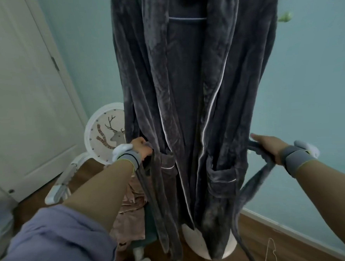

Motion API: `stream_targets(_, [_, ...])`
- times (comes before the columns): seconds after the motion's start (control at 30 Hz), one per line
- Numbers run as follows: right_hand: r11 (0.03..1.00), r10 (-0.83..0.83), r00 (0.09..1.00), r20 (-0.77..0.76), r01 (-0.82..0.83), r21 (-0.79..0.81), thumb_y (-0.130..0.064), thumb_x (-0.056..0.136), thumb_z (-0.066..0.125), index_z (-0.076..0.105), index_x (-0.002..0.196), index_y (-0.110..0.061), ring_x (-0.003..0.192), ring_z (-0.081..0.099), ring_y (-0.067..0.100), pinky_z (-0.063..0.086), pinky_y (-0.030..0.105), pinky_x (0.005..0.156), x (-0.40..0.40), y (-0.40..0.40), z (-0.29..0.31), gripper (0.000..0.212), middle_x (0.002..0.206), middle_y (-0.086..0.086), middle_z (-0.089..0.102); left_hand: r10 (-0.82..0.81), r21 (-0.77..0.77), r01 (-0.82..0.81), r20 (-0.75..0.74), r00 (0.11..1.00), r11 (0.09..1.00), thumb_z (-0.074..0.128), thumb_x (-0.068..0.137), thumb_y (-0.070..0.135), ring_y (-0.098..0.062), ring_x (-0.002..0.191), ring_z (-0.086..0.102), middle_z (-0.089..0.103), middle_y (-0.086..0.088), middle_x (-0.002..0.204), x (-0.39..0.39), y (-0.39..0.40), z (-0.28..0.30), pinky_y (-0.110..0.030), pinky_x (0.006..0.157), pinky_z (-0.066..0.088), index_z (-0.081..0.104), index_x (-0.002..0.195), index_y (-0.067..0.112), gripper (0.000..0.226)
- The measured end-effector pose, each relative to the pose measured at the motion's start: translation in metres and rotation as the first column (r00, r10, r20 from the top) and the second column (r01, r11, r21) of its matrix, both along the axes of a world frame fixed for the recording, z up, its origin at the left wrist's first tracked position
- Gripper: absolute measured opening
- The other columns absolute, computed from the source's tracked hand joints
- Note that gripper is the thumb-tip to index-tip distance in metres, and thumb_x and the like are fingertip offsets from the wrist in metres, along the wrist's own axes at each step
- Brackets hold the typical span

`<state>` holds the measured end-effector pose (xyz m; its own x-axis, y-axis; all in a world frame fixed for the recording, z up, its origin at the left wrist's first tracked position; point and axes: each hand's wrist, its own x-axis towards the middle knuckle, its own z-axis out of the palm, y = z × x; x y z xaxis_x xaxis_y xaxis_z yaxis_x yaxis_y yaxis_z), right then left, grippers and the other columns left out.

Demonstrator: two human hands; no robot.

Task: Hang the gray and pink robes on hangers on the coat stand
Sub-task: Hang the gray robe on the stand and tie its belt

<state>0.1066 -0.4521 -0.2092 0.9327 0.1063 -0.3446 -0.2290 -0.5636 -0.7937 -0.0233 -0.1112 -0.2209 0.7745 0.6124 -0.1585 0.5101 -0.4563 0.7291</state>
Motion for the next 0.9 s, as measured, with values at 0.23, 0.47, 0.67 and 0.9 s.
stream_targets(0.23, [0.913, 0.064, 0.981, 0.184, 0.017, -0.407, -0.020, 0.090, 0.054, 0.068, 0.100, 0.002, 0.082, 0.064, 0.030, 0.051, 0.033, 0.081, 0.022, -0.027, 0.020, 0.027, 0.086, 0.017, 0.069, -0.017, 0.059, 0.023, -0.093, 0.995, 0.998, 0.053, 0.091, 0.019, -0.032, 0.098, 0.060, 0.066, -0.009, 0.100, -0.005, 0.006, -0.002, -0.034, 0.087, 0.048, 0.060, 0.110, 0.001, 0.026])
stream_targets(0.47, [0.837, -0.052, 0.936, 0.348, 0.231, -0.496, -0.026, 0.089, 0.056, 0.066, 0.103, -0.007, 0.107, 0.059, 0.039, 0.047, 0.038, 0.089, 0.041, -0.074, 0.027, 0.026, 0.115, 0.023, 0.065, 0.132, 0.351, -0.024, -0.288, 0.948, 0.936, 0.044, 0.095, 0.015, -0.033, 0.123, 0.050, 0.052, -0.014, 0.136, -0.024, 0.034, -0.024, -0.040, 0.105, 0.041, 0.048, 0.131, 0.007, 0.038])
stream_targets(0.67, [0.824, -0.048, 0.922, 0.385, 0.255, -0.506, -0.043, 0.080, 0.055, 0.061, 0.088, -0.018, 0.098, 0.060, 0.036, 0.049, 0.039, 0.084, 0.043, -0.072, 0.053, 0.027, 0.106, 0.018, 0.065, 0.102, 0.295, -0.026, -0.248, 0.963, 0.955, 0.057, 0.089, 0.011, -0.029, 0.107, 0.058, 0.058, -0.020, 0.127, -0.025, 0.024, -0.031, -0.037, 0.085, 0.047, 0.052, 0.128, -0.001, 0.042])
stream_targets(0.9, [0.964, 0.138, 0.982, -0.130, -0.163, -0.208, -0.007, 0.092, 0.040, 0.059, 0.081, -0.003, 0.073, 0.065, 0.032, 0.053, 0.035, 0.072, -0.006, -0.037, 0.010, 0.023, 0.068, 0.014, 0.065, -0.099, -0.394, -0.040, -0.324, 0.941, 0.918, 0.062, 0.086, 0.027, -0.027, 0.113, 0.051, 0.049, -0.011, 0.138, -0.008, -0.021, -0.011, -0.036, 0.089, 0.041, 0.042, 0.137, 0.008, 0.058])
